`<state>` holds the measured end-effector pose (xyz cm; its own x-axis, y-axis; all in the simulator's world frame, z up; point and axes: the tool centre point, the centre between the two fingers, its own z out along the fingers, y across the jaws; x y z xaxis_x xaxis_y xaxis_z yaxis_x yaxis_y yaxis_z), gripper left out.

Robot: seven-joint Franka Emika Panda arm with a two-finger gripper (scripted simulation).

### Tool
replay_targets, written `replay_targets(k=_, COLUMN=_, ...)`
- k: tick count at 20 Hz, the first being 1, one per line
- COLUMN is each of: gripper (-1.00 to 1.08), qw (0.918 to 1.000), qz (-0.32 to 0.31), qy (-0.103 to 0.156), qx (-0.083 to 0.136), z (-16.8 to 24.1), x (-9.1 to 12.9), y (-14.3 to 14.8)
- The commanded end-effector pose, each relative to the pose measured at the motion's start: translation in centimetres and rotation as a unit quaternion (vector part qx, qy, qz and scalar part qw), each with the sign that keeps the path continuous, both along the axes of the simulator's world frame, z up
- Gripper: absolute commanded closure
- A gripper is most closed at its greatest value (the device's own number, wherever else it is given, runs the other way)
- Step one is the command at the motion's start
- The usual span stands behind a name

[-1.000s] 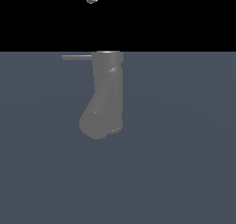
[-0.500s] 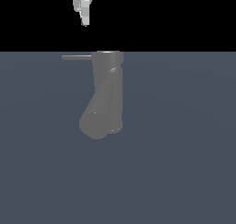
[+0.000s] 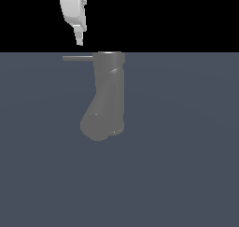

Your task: Turn on the faucet by rotating a designated handle.

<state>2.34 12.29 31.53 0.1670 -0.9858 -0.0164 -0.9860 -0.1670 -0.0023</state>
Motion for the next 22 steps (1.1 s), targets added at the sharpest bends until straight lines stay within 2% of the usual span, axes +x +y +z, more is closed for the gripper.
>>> replay_targets(k=1, gripper=1.08, qw=0.9997, qz=-0.025, qy=0.0, qx=-0.002, z=-1.1, x=0.6, y=0.8)
replay_targets(k=11, gripper=1.08, qw=0.9963, qz=-0.086, qy=0.001, qx=-0.007, z=-4.1, x=2.0, y=2.7)
replay_targets(k=22, gripper=1.08, qw=0.9954, qz=-0.095, qy=0.001, qx=-0.008, z=-4.5, x=1.9, y=3.0)
